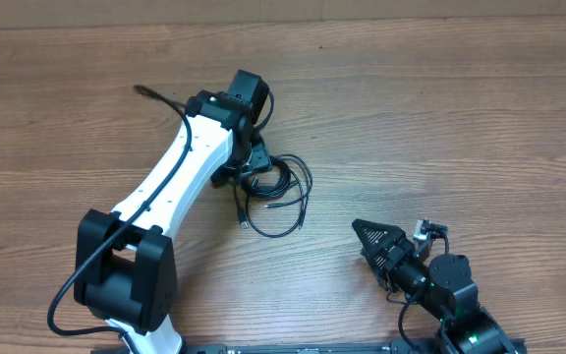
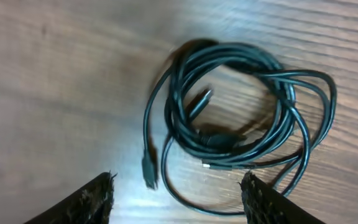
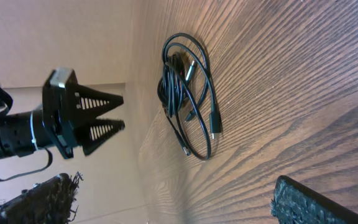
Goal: Untangle cables
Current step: 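Lift the coil with the left gripper while rotating the right gripper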
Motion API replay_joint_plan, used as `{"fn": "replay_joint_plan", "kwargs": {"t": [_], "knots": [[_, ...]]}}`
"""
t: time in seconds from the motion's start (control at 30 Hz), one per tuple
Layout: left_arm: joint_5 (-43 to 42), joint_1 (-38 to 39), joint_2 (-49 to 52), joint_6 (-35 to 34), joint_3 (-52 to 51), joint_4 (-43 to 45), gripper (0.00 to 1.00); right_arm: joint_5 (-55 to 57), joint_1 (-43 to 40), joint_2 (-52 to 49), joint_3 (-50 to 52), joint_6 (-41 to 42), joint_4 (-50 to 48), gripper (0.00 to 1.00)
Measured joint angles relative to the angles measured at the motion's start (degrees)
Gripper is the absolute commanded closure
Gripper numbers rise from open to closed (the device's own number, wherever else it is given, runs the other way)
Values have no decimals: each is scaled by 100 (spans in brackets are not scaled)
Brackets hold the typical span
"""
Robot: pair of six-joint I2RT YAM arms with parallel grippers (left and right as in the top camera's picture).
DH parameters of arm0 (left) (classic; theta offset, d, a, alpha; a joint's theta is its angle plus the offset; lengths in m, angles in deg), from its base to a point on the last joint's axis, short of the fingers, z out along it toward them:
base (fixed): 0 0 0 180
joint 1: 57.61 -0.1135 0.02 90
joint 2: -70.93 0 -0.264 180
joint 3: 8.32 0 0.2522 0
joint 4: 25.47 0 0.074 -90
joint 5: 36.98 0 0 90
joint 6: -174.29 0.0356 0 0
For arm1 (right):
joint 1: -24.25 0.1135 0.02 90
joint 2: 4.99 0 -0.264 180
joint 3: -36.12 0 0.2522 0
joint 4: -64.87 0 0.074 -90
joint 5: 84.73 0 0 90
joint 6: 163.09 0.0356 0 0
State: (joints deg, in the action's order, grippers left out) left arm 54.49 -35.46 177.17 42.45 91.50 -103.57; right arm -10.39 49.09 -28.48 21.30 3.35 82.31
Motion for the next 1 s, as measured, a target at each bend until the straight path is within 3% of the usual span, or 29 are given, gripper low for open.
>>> {"fn": "replay_joint_plan", "kwargs": {"t": [0.27,0.43,0.73,0.9,0.97,1.0], "knots": [[-566,26,0,-2496,-767,581,34,0,0,0,0,-24,2,0],[-597,39,-7,-3027,-1353,1449,36,0,0,0,2,-192,2,0],[-588,37,-7,-3239,-1779,2391,46,0,2,-94,0,-280,-2,0],[-522,39,-7,-3305,-1790,2406,73,0,0,-313,0,-297,0,0],[-507,39,-7,-3316,-1797,2371,94,-2,0,-400,0,-295,2,0],[-507,39,-7,-3289,-1799,2365,96,-9,0,-461,2,-297,0,0]]}}
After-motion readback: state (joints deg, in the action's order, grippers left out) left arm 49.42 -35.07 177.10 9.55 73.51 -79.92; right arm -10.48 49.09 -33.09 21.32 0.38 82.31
